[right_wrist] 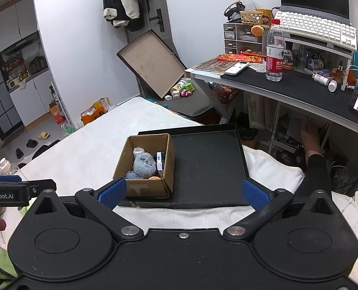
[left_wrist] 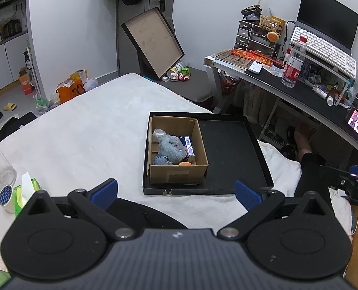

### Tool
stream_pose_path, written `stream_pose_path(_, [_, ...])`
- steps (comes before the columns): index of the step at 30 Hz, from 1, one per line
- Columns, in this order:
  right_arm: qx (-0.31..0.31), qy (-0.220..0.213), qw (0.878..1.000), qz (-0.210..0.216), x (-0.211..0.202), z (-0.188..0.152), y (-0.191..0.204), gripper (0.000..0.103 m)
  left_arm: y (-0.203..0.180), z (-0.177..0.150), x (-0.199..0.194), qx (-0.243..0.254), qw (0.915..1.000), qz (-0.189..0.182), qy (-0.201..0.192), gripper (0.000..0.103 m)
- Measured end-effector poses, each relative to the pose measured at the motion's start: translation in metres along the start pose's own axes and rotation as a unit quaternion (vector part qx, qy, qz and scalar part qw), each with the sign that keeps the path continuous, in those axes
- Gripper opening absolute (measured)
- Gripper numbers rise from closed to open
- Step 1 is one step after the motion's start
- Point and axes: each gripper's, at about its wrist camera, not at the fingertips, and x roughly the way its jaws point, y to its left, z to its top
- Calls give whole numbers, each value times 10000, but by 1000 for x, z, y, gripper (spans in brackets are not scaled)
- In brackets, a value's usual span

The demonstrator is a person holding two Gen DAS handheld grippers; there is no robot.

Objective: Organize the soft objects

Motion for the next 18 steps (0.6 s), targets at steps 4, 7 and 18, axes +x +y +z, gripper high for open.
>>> stream_pose_path(4, [2, 18, 10000, -41, 0, 0, 0, 103, 1, 1, -1, -7, 10000, -21, 18, 102])
stream_pose_path(7, [1, 14, 10000, -37, 0, 1, 0, 103, 2, 2, -3, -14, 10000, -49, 31, 102])
stream_pose_path(18, [21, 1, 10000, -10, -6, -1, 0, 103, -1, 4, -6, 48, 10000, -36, 29, 102])
